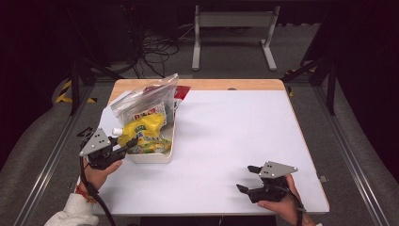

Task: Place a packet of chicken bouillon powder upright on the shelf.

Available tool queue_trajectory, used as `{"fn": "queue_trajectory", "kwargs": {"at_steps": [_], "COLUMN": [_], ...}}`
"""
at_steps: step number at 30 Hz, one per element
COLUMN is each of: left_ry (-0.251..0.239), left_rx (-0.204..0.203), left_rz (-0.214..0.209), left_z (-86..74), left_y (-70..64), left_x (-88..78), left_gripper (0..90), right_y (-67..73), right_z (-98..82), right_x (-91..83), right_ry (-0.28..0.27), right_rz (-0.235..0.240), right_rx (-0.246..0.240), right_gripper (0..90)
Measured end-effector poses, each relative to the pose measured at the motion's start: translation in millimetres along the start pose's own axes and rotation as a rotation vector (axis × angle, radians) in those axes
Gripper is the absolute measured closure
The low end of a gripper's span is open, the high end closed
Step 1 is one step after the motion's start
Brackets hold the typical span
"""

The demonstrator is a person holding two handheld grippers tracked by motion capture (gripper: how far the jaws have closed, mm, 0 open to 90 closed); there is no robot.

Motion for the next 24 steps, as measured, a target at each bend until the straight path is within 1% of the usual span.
{"fn": "queue_trajectory", "kwargs": {"at_steps": [1, 2, 4, 5, 7, 11, 14, 15, 17, 20, 21, 24], "left_ry": [-0.005, -0.008, -0.022, -0.024, -0.02, -0.026, -0.035, -0.036, -0.045, -0.05, -0.062, -0.079], "left_rx": [-0.007, -0.008, -0.019, -0.022, -0.013, -0.024, -0.024, -0.023, -0.025, -0.031, -0.033, -0.034], "left_rz": [0.009, 0.005, 0.02, 0.02, 0.043, 0.055, 0.081, 0.08, 0.094, 0.094, 0.101, 0.103], "left_z": [0.1, -0.2, -1.4, -1.8, -3.3, -6.7, -8.9, -9.1, -10.0, -10.5, -11.3, -12.0], "left_y": [0.7, 1.2, 3.3, 3.6, 4.4, 2.6, -1.2, -2.3, -6.2, -9.2, -12.2, -16.8], "left_x": [-1.7, -3.2, -6.4, -7.2, -9.7, -14.1, -18.6, -19.4, -21.7, -23.9, -27.8, -32.8], "left_gripper": [69.4, 68.9, 65.8, 64.2, 60.5, 53.1, 49.8, 45.7, 43.2, 38.7, 38.1, 34.9], "right_y": [-0.1, -0.2, -1.1, -1.7, -2.8, -5.6, -6.9, -7.4, -8.0, -8.8, -9.3, -10.7], "right_z": [0.3, 0.8, 1.7, 2.2, 2.9, 4.4, 4.6, 4.5, 4.6, 5.2, 5.2, 5.5], "right_x": [0.1, 0.2, 0.5, 0.3, -0.3, -2.7, -3.9, -4.3, -5.3, -6.9, -7.4, -8.7], "right_ry": [-0.001, -0.002, -0.005, -0.007, -0.008, -0.019, -0.022, -0.022, -0.023, -0.028, -0.027, -0.032], "right_rz": [0.0, 0.0, -0.003, -0.004, -0.011, -0.021, -0.026, -0.029, -0.033, -0.038, -0.042, -0.048], "right_rx": [-0.001, 0.0, -0.001, -0.001, -0.003, -0.001, -0.001, -0.003, -0.003, -0.003, -0.004, -0.002], "right_gripper": [23.2, 23.2, 23.3, 23.3, 23.2, 23.3, 23.2, 23.3, 23.2, 23.2, 23.2, 23.3]}}
Point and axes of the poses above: each handheld gripper's, and its own axes: x roughly forward along the jaws, z roughly out of its top, y roughly to its left, the point moved 5 cm from there along x, roughly forward along the jaws, and after that the axes turned 14 degrees about -x, right-handed, at the moved point
